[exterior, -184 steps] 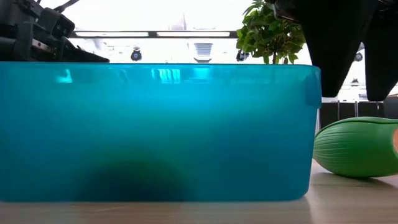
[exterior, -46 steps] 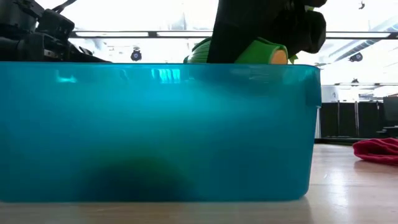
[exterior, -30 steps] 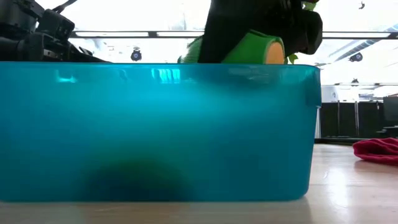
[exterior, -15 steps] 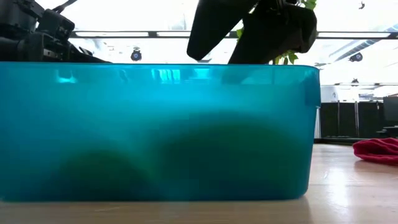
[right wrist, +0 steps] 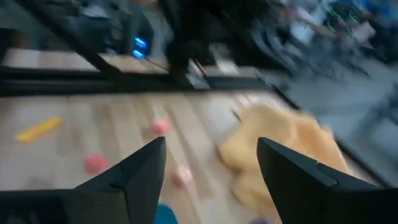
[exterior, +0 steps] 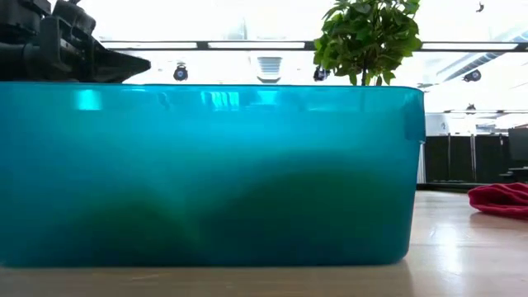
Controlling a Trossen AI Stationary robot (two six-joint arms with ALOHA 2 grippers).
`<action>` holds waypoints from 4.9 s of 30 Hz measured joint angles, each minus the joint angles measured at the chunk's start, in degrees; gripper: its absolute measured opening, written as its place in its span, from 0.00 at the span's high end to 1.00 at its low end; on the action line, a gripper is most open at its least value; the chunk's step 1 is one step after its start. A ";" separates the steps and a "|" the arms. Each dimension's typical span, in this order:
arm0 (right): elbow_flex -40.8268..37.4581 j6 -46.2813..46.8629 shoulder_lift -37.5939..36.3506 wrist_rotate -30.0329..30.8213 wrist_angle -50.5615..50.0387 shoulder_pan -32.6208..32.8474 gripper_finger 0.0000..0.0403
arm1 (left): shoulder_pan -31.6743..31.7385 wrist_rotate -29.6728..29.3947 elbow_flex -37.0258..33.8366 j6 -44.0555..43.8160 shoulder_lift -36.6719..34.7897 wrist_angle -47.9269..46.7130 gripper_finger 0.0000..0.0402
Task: Pick and placing Produce into tupperware
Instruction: Put the purple eggplant into the blue bin
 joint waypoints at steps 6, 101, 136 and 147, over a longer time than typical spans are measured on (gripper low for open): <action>-0.58 -13.69 -5.91 -15.06 3.20 -0.33 0.41 | 0.00 0.01 0.00 0.20 -0.08 -0.02 1.00; -28.17 -14.67 -2.49 -56.95 1.89 -30.47 0.09 | 0.02 -0.54 0.11 0.44 2.60 -0.43 1.00; -28.15 -16.37 -3.10 -54.81 4.15 -30.51 0.61 | 0.00 -0.72 0.13 0.48 2.63 -0.47 1.00; -28.13 -17.38 -3.66 -54.49 4.31 -30.51 0.76 | 0.01 -0.72 0.13 0.49 2.62 -0.45 1.00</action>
